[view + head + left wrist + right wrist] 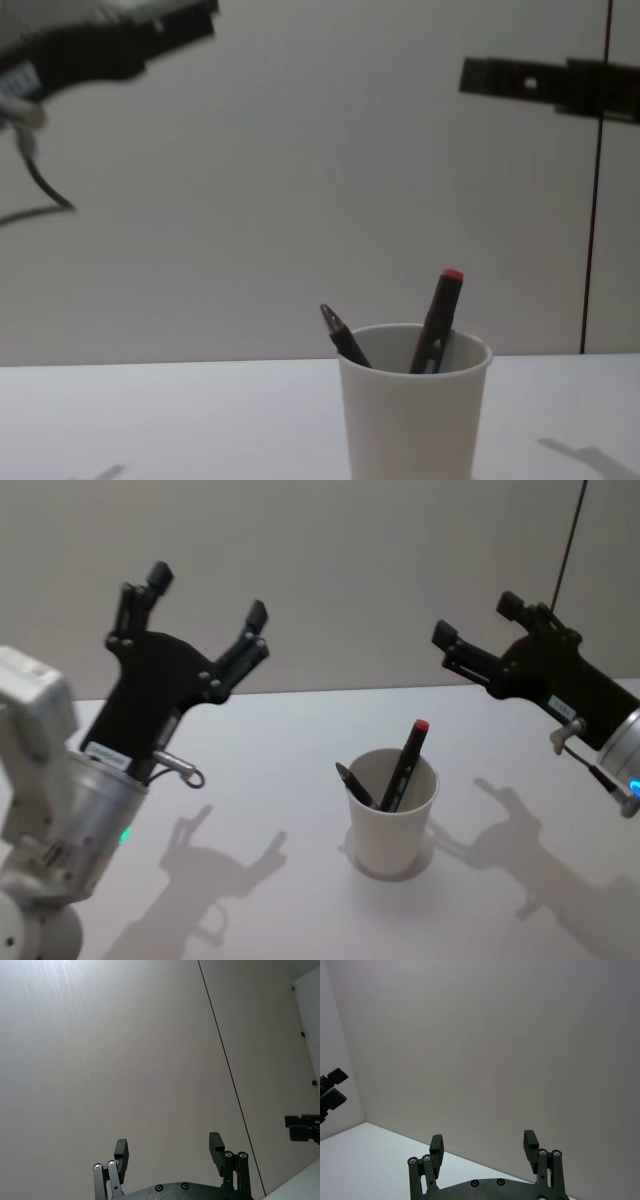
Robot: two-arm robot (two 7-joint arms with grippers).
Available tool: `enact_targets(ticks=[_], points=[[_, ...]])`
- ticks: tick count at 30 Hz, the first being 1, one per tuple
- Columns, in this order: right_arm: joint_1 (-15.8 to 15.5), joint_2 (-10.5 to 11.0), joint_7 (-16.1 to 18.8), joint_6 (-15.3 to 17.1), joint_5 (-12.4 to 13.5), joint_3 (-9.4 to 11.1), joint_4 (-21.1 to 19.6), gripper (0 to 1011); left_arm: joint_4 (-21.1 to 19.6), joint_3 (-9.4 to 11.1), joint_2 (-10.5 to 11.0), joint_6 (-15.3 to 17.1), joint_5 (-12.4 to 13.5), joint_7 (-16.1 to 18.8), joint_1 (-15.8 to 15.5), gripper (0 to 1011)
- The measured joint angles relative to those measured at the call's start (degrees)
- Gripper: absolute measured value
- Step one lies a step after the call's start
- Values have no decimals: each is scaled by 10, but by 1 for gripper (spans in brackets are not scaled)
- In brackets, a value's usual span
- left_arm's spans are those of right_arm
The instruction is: Place the pen into the pen holder.
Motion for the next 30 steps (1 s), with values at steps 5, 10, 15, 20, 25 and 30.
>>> enact_targets(ticks=[5,10,15,20,25,30], points=[[-16,-21,-5,-6,-35,13,14,1001,33,24,-6,31,7,8,-28,1001],[-34,-44,-9,-14,-75,28,30,1001,62,45,-10,58,12,14,-53,1001],[-53,-68,-15,-21,-116,43,47,1001,97,71,-16,90,19,22,-82,1001],[-68,-88,-19,-28,-150,55,61,1001,131,95,-21,121,26,30,-111,1001],[-87,-112,-24,-35,-190,70,77,1001,158,115,-26,146,31,36,-134,1001],[-98,-127,-28,-40,-216,79,87,1001,179,131,-29,167,36,40,-153,1001]])
